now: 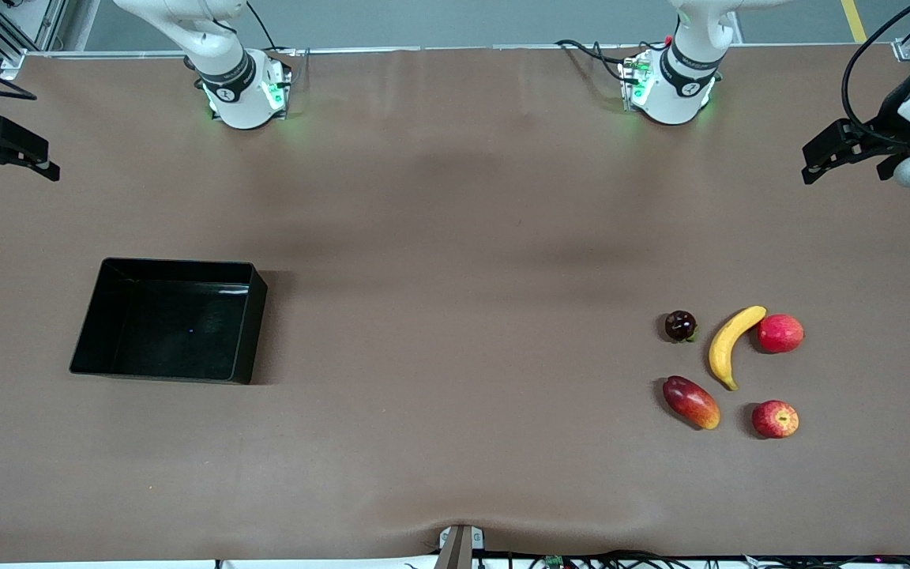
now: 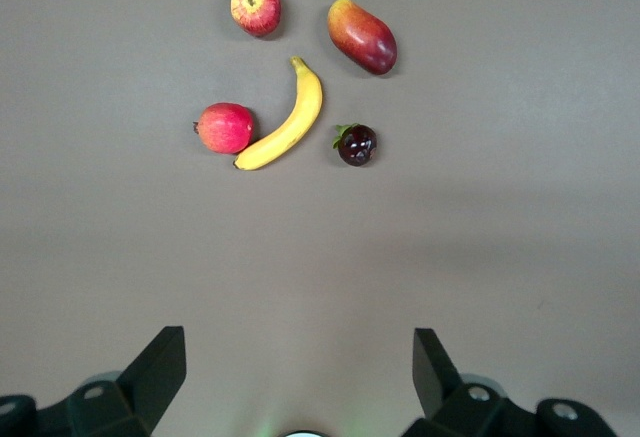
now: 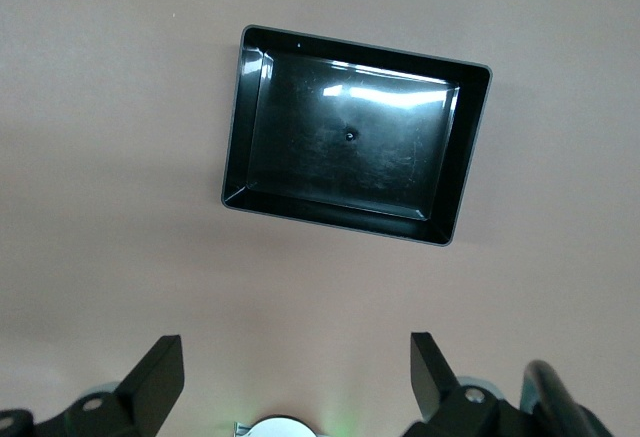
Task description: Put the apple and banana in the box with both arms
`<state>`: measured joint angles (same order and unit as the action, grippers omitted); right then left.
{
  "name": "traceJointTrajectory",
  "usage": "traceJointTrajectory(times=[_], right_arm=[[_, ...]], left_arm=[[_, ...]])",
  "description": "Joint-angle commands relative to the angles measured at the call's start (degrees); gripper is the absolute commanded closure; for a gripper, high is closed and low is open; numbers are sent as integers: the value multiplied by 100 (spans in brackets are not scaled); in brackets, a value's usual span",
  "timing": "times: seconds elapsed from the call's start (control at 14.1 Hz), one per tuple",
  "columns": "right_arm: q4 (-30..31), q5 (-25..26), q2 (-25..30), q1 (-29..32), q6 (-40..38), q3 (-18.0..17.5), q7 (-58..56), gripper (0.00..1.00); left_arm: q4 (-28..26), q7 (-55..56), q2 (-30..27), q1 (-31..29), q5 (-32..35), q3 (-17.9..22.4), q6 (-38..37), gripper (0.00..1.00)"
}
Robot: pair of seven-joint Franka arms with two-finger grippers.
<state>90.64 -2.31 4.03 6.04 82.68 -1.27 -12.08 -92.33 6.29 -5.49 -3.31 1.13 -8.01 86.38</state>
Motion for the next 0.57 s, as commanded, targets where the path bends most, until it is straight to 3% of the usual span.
traceJointTrajectory(times=[0.0,0.21,0.5], right_arm=[[-82,-95,-25,72,-68,-22,-14,0],[-64,-103,-25,99,-77,-22,-14,0],[-64,-95,-16,90,-103,-22,-14,0]], left_arm=[[154,-84,57,-21,-104,-8,-131,0],[302,-76,232,-65,-69,1,-131,0],[541,-93,864,-187,-16,19,-87,0]])
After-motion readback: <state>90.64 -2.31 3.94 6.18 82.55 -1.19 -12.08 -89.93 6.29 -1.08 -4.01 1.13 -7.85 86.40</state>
